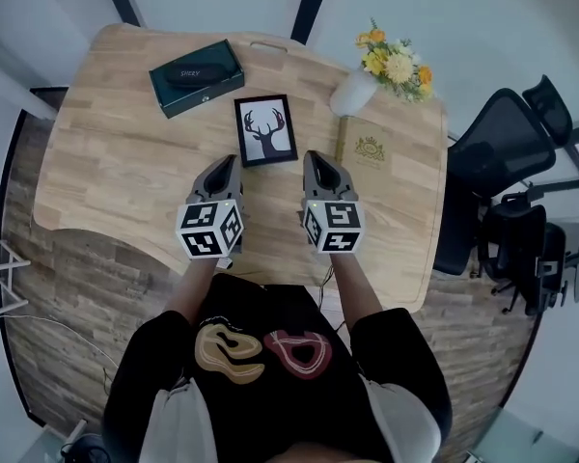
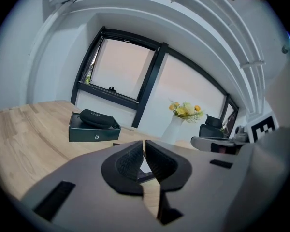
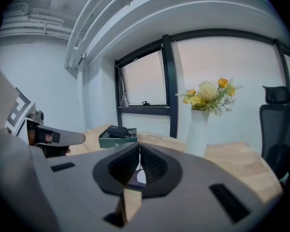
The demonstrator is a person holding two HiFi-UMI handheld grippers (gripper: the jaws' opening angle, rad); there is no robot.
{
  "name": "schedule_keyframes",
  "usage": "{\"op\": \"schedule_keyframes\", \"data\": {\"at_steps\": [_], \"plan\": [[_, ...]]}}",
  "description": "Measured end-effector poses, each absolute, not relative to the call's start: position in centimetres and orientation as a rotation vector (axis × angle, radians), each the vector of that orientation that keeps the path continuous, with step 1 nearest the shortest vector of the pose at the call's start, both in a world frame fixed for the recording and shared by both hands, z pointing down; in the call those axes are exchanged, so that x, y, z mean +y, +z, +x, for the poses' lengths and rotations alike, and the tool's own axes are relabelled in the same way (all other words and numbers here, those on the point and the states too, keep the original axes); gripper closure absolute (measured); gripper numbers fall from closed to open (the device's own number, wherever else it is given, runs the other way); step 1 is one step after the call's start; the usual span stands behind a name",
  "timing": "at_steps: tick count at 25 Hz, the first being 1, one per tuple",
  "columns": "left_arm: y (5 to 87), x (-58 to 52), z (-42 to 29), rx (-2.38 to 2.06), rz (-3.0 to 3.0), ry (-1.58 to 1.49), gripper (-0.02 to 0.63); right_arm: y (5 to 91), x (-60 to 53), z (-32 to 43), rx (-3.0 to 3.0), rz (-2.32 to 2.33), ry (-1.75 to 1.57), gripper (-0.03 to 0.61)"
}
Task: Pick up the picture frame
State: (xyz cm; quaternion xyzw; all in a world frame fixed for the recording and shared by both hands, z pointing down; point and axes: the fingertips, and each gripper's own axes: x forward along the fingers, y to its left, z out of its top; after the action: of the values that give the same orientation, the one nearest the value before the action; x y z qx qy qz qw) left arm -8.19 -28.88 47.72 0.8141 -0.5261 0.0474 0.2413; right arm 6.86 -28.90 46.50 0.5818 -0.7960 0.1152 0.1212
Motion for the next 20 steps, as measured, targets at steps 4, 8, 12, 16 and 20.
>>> {"op": "schedule_keyframes", "data": {"at_steps": [4,8,12,16,20], "plan": [[48.2,-30.5,-8.3,-1.477,2.183,0.144,0.584,46.7,-31.7,7.2,-2.305,1.679,0.352,0.566],[48.6,-32.5,-8.2,-1.479,2.155,0.133,0.584,46.7,-34.4,7.3,-2.306,1.675,0.348,0.565],[48.8,-34.7,-8.5,-1.497,2.134,0.124,0.584,47.1,-36.8,7.1,-2.301,1.666,0.362,0.563],[49.3,-36.8,-8.8,-1.5,2.114,0.117,0.584,48.2,-38.9,7.0,-2.28,1.636,0.395,0.562],[50.2,-38.9,-9.1,-1.517,2.092,0.165,0.584,49.5,-41.0,7.1,-2.254,1.616,0.418,0.561]]}}
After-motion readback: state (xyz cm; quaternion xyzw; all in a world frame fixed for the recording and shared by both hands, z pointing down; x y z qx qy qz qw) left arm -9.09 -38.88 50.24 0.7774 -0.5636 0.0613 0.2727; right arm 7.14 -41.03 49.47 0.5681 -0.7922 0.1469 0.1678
